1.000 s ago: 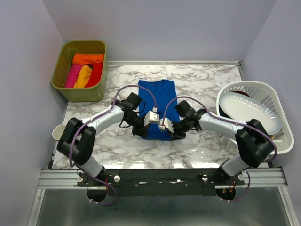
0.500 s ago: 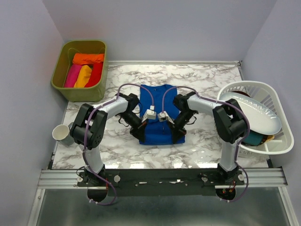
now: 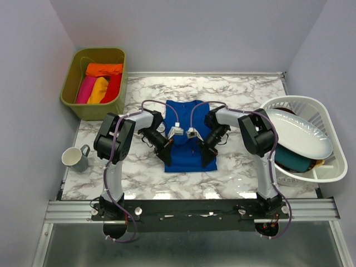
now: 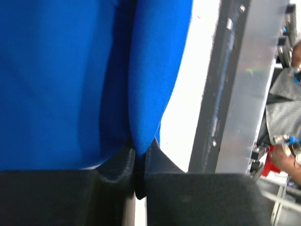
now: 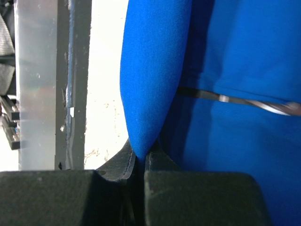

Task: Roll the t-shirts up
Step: Roll the T-shirt to the center of the board.

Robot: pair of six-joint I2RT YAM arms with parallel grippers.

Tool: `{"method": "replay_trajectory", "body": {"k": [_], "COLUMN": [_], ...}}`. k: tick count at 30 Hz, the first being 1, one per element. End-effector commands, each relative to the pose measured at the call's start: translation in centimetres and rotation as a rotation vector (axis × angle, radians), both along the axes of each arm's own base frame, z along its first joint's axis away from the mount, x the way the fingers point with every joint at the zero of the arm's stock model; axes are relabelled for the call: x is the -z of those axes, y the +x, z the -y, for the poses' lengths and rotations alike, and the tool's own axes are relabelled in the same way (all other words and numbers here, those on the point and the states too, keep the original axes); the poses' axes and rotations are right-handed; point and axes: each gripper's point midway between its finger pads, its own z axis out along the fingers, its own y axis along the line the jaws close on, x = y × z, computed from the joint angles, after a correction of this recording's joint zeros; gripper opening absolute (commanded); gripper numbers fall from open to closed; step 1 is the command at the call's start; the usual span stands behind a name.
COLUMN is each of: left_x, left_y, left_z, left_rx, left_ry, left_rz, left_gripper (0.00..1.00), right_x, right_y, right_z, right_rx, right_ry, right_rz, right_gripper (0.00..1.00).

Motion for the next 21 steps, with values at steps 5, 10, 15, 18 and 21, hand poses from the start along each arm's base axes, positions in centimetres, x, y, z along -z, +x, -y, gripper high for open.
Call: {"method": "replay_trajectory", "body": {"k": [5,10,15,18,21], "left_x": [0.9,-3.7,-7.2,-6.3,-4.8], "left_y": [4.2,5.1,5.4,3.5,2.1], "left_z": [-1.9,-3.2,-1.2,0.7,1.6], "left_rx": [-0.093,-0.077,-0.062,-0.006,0.035], "left_ry": [0.117,0.083,0.074,0.035,0.05], "left_rz": [0.058,0.442,0.962,1.147,1.276], "left_gripper": [0.29,0.43,0.61,0.71,0.71], "right_x": [-0.2,1.0,3.0,3.4,3.8], "right_y": [-1.9,-0.6,0.3,0.7,0.7], "right_z": [3.2,2.7,2.5,2.3,2.3], "right_rx": [0.022,0.058,0.137,0.16,0.171], "right_ry": [-0.222,-0.285,-0.43,-0.48,-0.507], "right_rz": [-0.249,-0.287,-0.365,-0.412,-0.432], "right_gripper": [0.09,0.1,0.1,0.1,0.11]}}
